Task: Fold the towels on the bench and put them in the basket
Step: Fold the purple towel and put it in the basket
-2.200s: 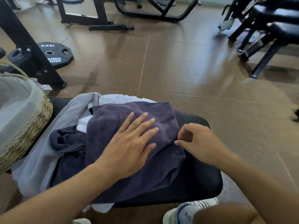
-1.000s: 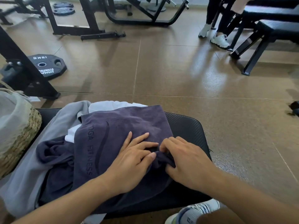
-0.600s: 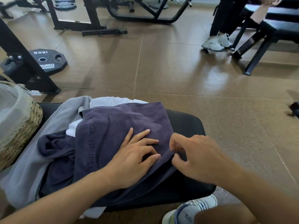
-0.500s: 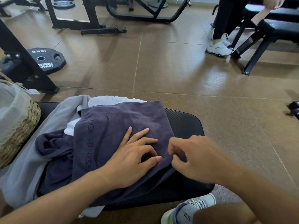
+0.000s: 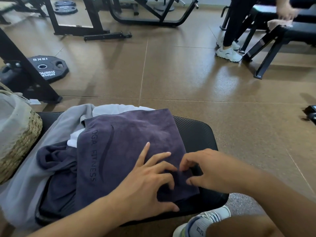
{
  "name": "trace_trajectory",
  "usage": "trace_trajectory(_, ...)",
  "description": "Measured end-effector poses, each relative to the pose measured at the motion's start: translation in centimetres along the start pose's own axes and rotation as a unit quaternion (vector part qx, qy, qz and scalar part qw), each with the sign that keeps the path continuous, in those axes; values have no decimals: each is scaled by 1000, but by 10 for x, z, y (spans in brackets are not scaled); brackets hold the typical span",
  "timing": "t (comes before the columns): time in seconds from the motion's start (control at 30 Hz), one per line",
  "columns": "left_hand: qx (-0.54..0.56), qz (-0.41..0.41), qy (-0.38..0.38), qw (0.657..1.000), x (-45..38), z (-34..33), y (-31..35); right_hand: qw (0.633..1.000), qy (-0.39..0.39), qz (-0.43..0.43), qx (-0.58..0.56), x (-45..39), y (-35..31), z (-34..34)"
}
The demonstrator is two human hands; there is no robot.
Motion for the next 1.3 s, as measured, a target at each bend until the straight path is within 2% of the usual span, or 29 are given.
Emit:
trace_trajectory(0.1, 8, 17, -3, 1000, 2, -3, -5, 999, -44, 3, 17, 5, -2, 2)
trace_trajectory(0.17, 55, 37, 18, 998, 1, 0, -7, 998, -55, 2, 15, 7, -3, 4)
trace_trajectory(0.23, 116, 63, 41, 990, -1, 4, -11, 999, -33, -3, 4, 7, -3, 6)
trace_trajectory(0.33, 186, 105, 75, 974, -4, 13, -14, 999, 41, -15, -28, 2, -4, 12)
trace_trajectory(0.4, 215, 131, 86, 964, -6, 19, -11, 994, 80, -21, -74, -2, -4, 14)
trace_trajectory(0.47, 233, 149, 91, 957, -6, 23, -9, 988, 87, -23, -126, -4, -2, 16)
trace_trajectory(0.63, 218, 110, 117, 963, -6, 25, -7, 964, 44, -26, -259, -6, -3, 11)
trace_trajectory(0.8, 179, 75, 155, 969, -4, 25, -8, 947, 13, -30, -321, -8, -9, 5)
trace_trajectory(1.0, 176, 78, 163, 968, -4, 25, -11, 946, 45, -24, -319, -7, -10, 12)
trace_trajectory(1.1, 204, 112, 145, 962, -6, 21, -13, 957, 77, -7, -280, -6, -12, 17)
trace_trajectory(1.2, 263, 158, 133, 943, -10, 20, -17, 978, 131, 2, -159, -1, -17, 23)
trace_trajectory(1.3, 274, 164, 124, 939, -11, 23, -17, 978, 206, 0, -13, 1, -24, 30)
Point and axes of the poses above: each hand's wrist, its own x-axis away from the middle knuckle, its own z-axis out of the back of the hand, y = z × x, the point moved 5 cm from there along -x, towards the middle knuckle, and after that the axes turned 10 degrees about x, right-handed, at the moved point
